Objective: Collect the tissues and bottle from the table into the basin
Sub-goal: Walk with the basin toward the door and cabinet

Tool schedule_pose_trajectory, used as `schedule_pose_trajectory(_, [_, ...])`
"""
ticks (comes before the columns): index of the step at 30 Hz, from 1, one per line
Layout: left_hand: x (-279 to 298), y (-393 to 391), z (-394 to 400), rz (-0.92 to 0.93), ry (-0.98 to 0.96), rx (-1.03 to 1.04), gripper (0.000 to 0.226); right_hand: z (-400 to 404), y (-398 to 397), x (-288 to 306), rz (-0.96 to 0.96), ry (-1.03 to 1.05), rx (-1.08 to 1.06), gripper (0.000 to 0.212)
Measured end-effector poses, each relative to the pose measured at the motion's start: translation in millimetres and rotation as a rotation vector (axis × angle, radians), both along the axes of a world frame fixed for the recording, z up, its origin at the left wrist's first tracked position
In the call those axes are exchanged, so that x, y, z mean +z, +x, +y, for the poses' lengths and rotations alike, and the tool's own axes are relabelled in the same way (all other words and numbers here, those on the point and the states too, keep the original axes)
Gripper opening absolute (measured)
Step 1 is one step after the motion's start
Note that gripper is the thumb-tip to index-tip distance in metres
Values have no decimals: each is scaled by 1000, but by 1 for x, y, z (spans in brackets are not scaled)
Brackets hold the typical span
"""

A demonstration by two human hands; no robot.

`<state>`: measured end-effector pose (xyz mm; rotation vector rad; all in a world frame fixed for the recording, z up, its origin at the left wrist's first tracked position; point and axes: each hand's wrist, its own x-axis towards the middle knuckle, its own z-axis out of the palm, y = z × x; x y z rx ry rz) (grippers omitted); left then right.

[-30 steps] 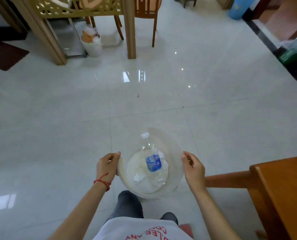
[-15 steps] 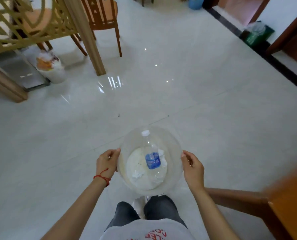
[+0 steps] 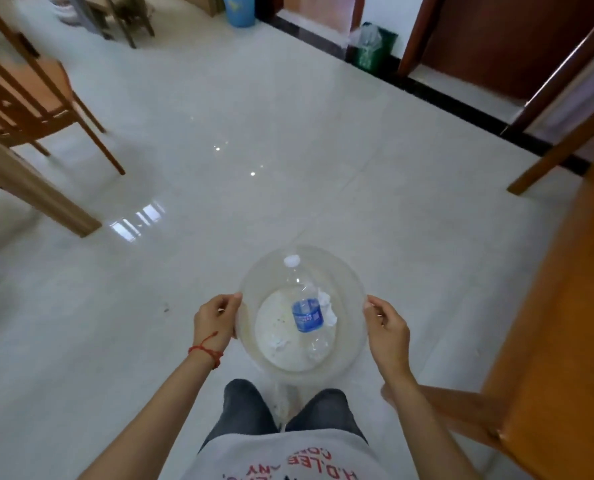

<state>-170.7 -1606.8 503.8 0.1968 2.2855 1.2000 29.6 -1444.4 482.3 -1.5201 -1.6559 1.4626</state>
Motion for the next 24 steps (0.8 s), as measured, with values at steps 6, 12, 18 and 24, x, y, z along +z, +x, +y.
schedule_pose_trajectory(6, [1, -25, 106, -2, 1, -228, 27, 61, 4, 1, -21, 19, -206, 24])
schedule_pose_trajectory(12, [-3, -54, 222, -14, 14, -403, 27, 133, -8, -1, -49, 41, -381, 23])
schedule_pose_trajectory(18, [-1, -92, 346, -8, 12, -549, 33, 227, -38, 0, -79, 31, -506, 24])
schedule_pose_trajectory(24, [0, -121, 459, -13, 25, -616, 33, 317, -61, 4, -53, 35, -553, 27])
